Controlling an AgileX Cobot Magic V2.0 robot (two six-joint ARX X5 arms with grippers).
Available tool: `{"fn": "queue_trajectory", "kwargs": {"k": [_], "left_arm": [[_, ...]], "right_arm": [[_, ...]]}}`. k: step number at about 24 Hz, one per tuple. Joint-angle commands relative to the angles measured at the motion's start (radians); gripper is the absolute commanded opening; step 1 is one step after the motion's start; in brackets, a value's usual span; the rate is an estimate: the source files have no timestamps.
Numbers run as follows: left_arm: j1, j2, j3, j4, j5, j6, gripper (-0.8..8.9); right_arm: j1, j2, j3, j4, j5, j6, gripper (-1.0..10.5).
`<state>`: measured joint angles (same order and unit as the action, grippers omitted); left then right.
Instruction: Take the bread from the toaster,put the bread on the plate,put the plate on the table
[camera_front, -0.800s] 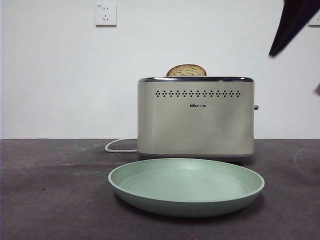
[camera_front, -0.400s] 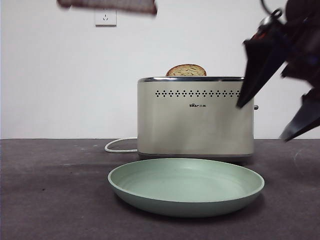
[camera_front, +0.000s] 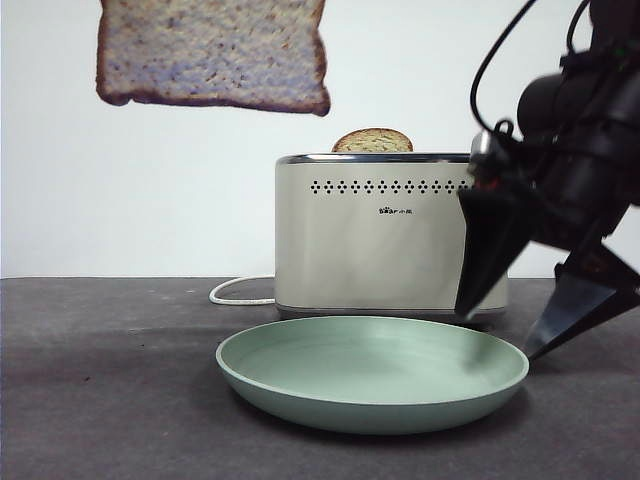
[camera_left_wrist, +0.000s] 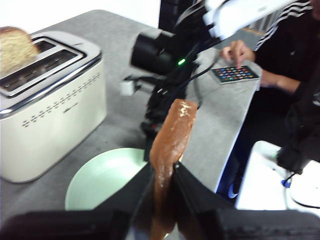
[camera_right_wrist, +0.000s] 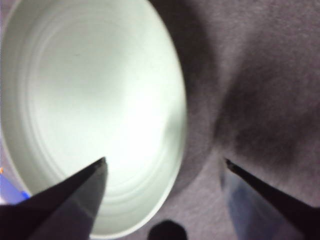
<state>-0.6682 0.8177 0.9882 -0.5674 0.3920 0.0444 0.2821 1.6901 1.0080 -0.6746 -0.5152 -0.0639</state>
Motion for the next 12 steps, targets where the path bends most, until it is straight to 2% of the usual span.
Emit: {"fn": "queue_trajectory", "kwargs": {"k": [1, 7, 12], "left_arm": [[-0.011, -0.004, -0.003, 0.014, 0.001, -0.021, -0.05], [-0.014, -0.004, -0.003, 0.013, 0.003, -0.053, -0.06], [-0.014, -0.004, -0.003, 0.011, 0.008, -0.099, -0.06]], "right_arm": [[0.007, 0.028, 0.003, 0.011, -0.002, 0.003, 2.4], [0.014, 0.037, 0.003, 0.043, -0.002, 0.003, -0.2], [0.014, 0.037, 0.003, 0.048, 0.001, 0.003, -0.2]]}}
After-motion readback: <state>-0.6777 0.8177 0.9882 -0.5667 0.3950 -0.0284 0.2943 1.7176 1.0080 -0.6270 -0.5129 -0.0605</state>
